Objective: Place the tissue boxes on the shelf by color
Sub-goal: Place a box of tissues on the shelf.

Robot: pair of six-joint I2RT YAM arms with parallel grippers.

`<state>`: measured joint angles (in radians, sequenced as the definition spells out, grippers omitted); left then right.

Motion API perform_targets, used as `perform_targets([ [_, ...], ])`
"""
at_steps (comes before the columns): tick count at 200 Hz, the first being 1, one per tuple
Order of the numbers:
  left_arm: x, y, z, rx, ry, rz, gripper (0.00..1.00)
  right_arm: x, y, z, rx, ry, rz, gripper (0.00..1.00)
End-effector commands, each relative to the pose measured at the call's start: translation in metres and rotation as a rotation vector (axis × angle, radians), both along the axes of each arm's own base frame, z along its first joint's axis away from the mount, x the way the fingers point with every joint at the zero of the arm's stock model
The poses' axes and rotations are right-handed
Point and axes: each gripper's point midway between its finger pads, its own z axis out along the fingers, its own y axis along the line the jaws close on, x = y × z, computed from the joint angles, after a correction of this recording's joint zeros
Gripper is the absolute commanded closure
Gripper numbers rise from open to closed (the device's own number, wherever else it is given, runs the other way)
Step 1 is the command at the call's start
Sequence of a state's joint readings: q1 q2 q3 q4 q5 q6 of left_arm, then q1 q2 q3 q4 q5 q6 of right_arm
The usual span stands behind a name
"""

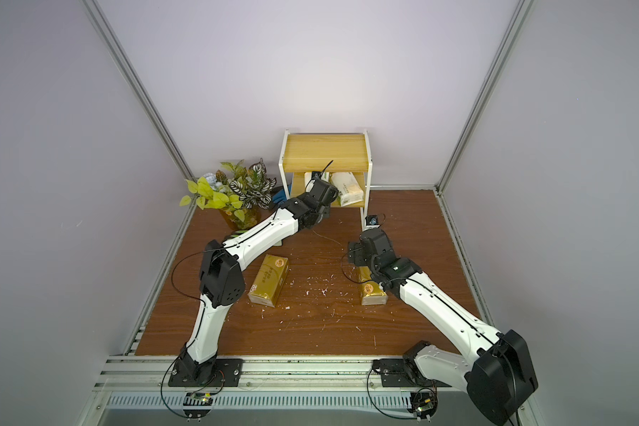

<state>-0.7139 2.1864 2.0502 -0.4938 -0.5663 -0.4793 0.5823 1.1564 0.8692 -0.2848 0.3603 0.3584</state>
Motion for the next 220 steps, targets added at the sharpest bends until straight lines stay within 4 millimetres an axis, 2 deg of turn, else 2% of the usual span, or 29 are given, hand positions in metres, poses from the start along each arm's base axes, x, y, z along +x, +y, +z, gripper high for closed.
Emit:
perform_targets([
  [1,0.015,0.007,0.025,-0.05,-0.114,0.063,0.25,-0.002,0.002,0.011,0.028,-0.03,0.005,0.09],
  [7,0.016,0.007,0.024,-0.048,-0.117,0.06,0.21,-0.002,0.002,0.011,0.029,-0.031,0.007,0.09],
  [16,0.017,0.007,0.024,-0.046,-0.119,0.062,0.02,-0.002,0.002,0.012,0.028,-0.032,0.008,0.09],
  [20,0.017,0.006,0.023,-0.044,-0.119,0.059,0.0,-0.002,0.001,0.012,0.028,-0.033,0.007,0.09],
  [101,0.009,0.009,0.021,-0.04,-0.111,0.043,0.0,-0.005,0.003,0.012,0.033,-0.034,0.031,0.09],
  [150,-0.015,0.009,0.04,0.02,-0.158,-0.004,0.0,-0.006,0.004,0.01,0.032,-0.039,0.041,0.09],
  [171,-0.025,0.008,0.042,0.045,-0.159,-0.019,0.0,-0.005,0.005,0.007,0.036,-0.031,0.041,0.09],
  [220,-0.051,0.001,0.026,0.026,-0.109,-0.067,0.0,-0.005,0.006,0.006,0.041,-0.03,0.038,0.11],
])
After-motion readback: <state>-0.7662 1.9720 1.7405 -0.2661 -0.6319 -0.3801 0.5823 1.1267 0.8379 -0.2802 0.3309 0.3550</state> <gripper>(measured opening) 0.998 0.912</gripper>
